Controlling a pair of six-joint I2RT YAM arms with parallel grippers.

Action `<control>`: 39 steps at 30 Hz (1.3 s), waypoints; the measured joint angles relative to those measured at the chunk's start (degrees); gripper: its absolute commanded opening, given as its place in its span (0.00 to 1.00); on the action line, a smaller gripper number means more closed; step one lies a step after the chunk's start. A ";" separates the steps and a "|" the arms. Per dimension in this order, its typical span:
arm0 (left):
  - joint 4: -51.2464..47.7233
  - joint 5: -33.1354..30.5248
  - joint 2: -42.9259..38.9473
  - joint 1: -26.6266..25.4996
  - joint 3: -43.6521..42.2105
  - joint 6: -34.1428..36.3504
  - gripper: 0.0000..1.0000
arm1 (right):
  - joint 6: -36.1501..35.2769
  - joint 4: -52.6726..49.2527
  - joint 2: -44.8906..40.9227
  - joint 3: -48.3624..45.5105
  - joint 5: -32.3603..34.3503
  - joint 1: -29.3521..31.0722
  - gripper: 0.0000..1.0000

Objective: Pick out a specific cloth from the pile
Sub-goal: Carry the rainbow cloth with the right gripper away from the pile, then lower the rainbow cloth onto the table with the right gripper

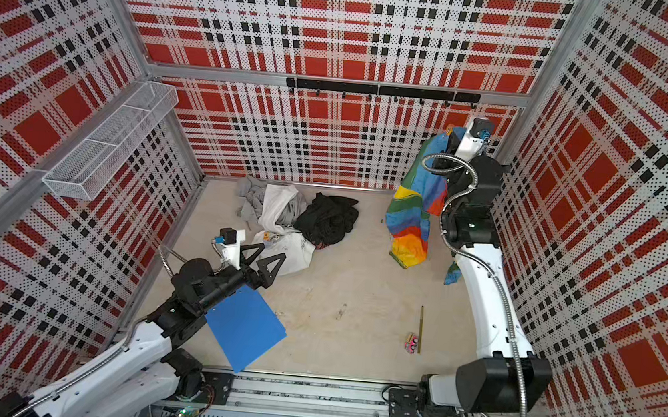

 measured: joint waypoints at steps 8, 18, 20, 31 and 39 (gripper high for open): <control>0.46 -0.04 1.53 -0.37 -0.15 -0.37 0.99 | 5.38 3.74 -2.75 -14.47 -4.57 0.00 0.00; 0.48 -0.04 1.70 -0.42 -0.17 -0.42 0.99 | 6.16 7.04 -4.33 -29.94 -0.44 -0.98 0.00; 0.50 -0.04 1.68 -0.42 -0.17 -0.42 0.99 | 6.58 8.09 -4.96 -32.52 0.15 -1.68 0.00; 0.48 -0.24 1.75 -0.46 -0.17 -0.42 0.99 | 7.89 4.59 -6.88 -33.44 19.26 -1.51 0.00; 0.48 -0.22 2.45 -0.55 -0.17 -0.44 0.99 | 7.19 2.67 -5.66 -30.47 21.18 -1.18 0.00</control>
